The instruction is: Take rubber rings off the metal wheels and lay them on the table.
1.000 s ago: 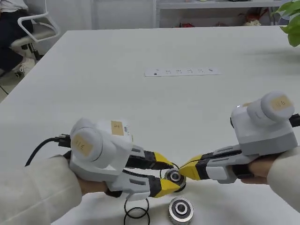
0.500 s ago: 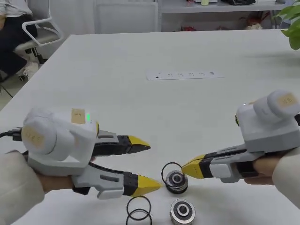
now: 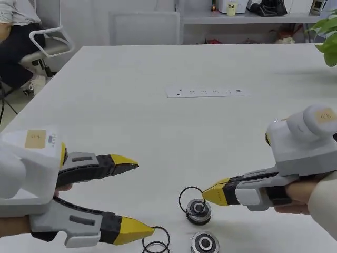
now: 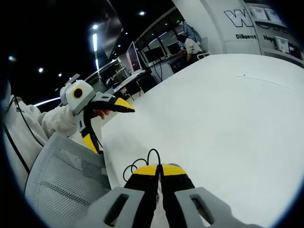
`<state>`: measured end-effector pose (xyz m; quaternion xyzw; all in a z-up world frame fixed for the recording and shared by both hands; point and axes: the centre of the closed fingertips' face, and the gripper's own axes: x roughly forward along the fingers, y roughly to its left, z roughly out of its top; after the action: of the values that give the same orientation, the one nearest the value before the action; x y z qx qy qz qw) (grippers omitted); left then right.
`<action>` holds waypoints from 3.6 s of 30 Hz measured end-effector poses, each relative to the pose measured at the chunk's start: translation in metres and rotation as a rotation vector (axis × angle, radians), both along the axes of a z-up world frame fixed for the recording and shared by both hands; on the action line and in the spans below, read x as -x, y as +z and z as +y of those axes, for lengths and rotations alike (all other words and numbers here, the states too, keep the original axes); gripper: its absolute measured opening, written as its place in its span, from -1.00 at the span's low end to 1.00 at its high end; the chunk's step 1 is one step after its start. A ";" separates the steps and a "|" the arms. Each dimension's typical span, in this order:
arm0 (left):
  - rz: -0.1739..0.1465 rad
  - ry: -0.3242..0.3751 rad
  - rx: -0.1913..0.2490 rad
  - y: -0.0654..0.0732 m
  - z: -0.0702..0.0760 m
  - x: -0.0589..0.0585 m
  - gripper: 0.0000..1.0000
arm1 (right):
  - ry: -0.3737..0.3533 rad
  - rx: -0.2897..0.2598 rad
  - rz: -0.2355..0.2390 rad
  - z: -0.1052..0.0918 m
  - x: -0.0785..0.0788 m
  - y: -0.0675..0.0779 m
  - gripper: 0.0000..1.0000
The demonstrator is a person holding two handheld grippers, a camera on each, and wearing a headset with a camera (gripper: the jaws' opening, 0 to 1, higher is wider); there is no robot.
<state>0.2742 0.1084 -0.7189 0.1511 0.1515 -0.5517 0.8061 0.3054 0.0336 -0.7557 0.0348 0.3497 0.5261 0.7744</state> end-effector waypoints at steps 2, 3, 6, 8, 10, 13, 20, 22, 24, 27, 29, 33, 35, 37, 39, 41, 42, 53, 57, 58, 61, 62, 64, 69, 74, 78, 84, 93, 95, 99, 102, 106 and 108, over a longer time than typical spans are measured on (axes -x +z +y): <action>0.002 0.012 -0.001 0.000 0.006 0.004 0.41 | 0.005 -0.003 0.000 0.002 0.001 0.002 -1.00; 0.003 0.021 0.001 0.000 0.009 0.005 0.43 | 0.007 -0.004 0.000 0.003 0.001 0.002 -1.00; 0.013 0.048 0.009 -0.001 0.019 0.009 0.47 | 0.016 -0.005 0.000 0.005 0.001 0.003 -1.00; 0.017 0.068 0.014 -0.001 0.025 0.012 0.52 | 0.022 -0.006 0.004 0.008 0.002 0.003 -1.00; 0.020 0.085 0.017 -0.001 0.031 0.013 0.55 | 0.029 -0.007 0.006 0.011 0.004 0.004 -1.00; 0.023 0.114 0.020 -0.002 0.040 0.016 0.58 | 0.046 -0.007 0.007 0.017 0.009 0.004 -1.00; 0.028 0.168 0.031 -0.002 0.054 0.021 0.68 | 0.081 -0.006 0.015 0.029 0.018 0.003 -1.00; 0.031 0.181 0.026 -0.004 0.058 0.022 0.72 | 0.093 -0.005 0.020 0.032 0.020 0.002 -1.00; 0.035 0.204 0.037 -0.005 0.062 0.023 0.75 | 0.100 -0.001 0.025 0.034 0.021 -0.001 -1.00; 0.044 0.214 0.043 -0.007 0.065 0.027 0.77 | 0.113 0.008 0.036 0.037 0.024 -0.005 -1.00; 0.051 0.221 0.041 -0.009 0.066 0.030 0.78 | 0.121 0.018 0.043 0.038 0.025 -0.010 -1.00; 0.064 0.233 0.045 -0.013 0.069 0.033 0.78 | 0.134 0.030 0.057 0.040 0.029 -0.015 -1.00; 0.066 0.241 0.049 -0.013 0.071 0.034 0.78 | 0.140 0.034 0.062 0.041 0.031 -0.017 -1.00; 0.068 0.248 0.055 -0.013 0.072 0.034 0.78 | 0.147 0.039 0.069 0.042 0.032 -0.019 -1.00; 0.069 0.254 0.060 -0.013 0.073 0.034 0.77 | 0.150 0.045 0.073 0.042 0.033 -0.022 -1.00; 0.073 0.258 0.062 -0.014 0.074 0.034 0.77 | 0.150 0.050 0.075 0.042 0.033 -0.023 -1.00; 0.074 0.261 0.062 -0.015 0.074 0.034 0.77 | 0.150 0.053 0.076 0.042 0.033 -0.024 -1.00; 0.100 0.273 0.068 -0.023 0.076 0.035 0.73 | 0.151 0.073 0.079 0.041 0.034 -0.032 -1.00; 0.103 0.275 0.072 -0.024 0.076 0.034 0.73 | 0.148 0.082 0.080 0.041 0.033 -0.034 -1.00; 0.103 0.276 0.073 -0.024 0.076 0.034 0.72 | 0.149 0.083 0.076 0.041 0.032 -0.035 -1.00; 0.105 0.278 0.076 -0.024 0.076 0.033 0.72 | 0.149 0.083 0.074 0.041 0.033 -0.034 -1.00; 0.105 0.277 0.076 -0.024 0.076 0.033 0.72 | 0.149 0.087 0.069 0.041 0.032 -0.035 -1.00; 0.106 0.275 0.074 -0.025 0.076 0.032 0.72 | 0.151 0.092 0.064 0.040 0.032 -0.035 -1.00; 0.106 0.278 0.079 -0.024 0.076 0.032 0.71 | 0.139 0.092 0.060 0.039 0.029 -0.035 -1.00; 0.107 0.282 0.076 -0.025 0.078 0.031 0.70 | 0.129 0.094 0.055 0.038 0.026 -0.034 -1.00; 0.105 0.284 0.077 -0.024 0.078 0.031 0.70 | 0.130 0.102 0.050 0.037 0.026 -0.035 -1.00; 0.108 0.284 0.074 -0.025 0.079 0.032 0.69 | 0.130 0.110 0.045 0.036 0.025 -0.037 -0.98; 0.105 0.282 0.069 -0.024 0.079 0.032 0.69 | 0.125 0.120 0.028 0.034 0.022 -0.037 -0.94; 0.104 0.282 0.066 -0.024 0.080 0.032 0.69 | 0.123 0.123 0.032 0.033 0.022 -0.038 -0.93; 0.103 0.284 0.064 -0.024 0.081 0.032 0.69 | 0.126 0.125 0.026 0.033 0.022 -0.037 -0.94; 0.102 0.283 0.064 -0.023 0.081 0.032 0.69 | 0.120 0.119 0.021 0.032 0.020 -0.034 -0.93; 0.099 0.280 0.059 -0.022 0.081 0.032 0.69 | 0.107 0.104 0.009 0.029 0.016 -0.029 -0.92; 0.097 0.280 0.059 -0.020 0.081 0.031 0.69 | 0.107 0.099 -0.001 0.027 0.015 -0.026 -0.90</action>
<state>0.2429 0.1897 -0.7393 0.0778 0.1935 -0.4446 0.8711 0.2907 0.0607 -0.7819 -0.0227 0.3761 0.5487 0.7463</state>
